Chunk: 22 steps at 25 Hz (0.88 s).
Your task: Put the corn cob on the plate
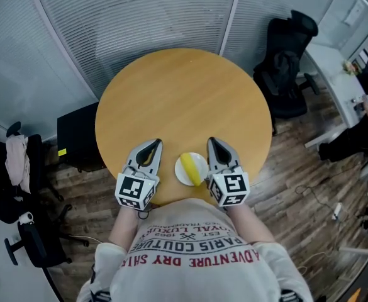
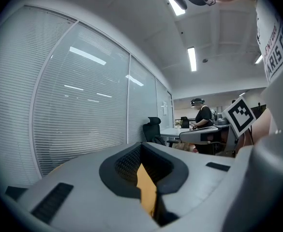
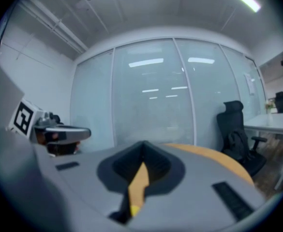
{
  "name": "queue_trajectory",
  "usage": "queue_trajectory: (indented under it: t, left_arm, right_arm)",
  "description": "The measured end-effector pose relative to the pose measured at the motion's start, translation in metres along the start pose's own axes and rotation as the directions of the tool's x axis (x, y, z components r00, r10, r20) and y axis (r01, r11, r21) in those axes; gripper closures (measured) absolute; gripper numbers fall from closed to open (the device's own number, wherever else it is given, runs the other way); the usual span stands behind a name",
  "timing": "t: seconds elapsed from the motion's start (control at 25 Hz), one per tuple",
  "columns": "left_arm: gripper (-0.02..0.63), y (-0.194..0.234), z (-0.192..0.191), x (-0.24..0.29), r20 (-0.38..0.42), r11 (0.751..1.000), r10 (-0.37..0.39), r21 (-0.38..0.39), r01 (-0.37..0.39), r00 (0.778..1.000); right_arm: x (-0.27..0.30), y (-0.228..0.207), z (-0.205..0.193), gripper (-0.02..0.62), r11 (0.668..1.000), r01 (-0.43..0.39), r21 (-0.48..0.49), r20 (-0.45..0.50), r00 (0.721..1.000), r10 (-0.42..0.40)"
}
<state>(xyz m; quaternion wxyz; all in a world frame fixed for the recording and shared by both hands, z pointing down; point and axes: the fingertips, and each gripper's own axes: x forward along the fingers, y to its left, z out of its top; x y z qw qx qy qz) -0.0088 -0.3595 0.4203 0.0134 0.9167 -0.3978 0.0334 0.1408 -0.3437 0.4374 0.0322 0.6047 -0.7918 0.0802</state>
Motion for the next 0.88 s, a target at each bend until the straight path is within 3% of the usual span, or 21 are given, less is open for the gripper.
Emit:
queue_trajectory:
  t: [0.56,0.88]
  left_arm:
    - [0.574,0.009,0.005,-0.016,-0.006,1.000,0.029,0.012,-0.029,1.000]
    - [0.574,0.012,0.004,-0.012,-0.005,0.999,0.037,0.018,-0.037,0.999]
  right_arm:
    - [0.002,0.023,0.005,0.568,0.998,-0.053,-0.033,0.030,0.998,0.054]
    - [0.006,0.019,0.002,0.567,0.999,-0.046,-0.010,0.022,0.999,0.046]
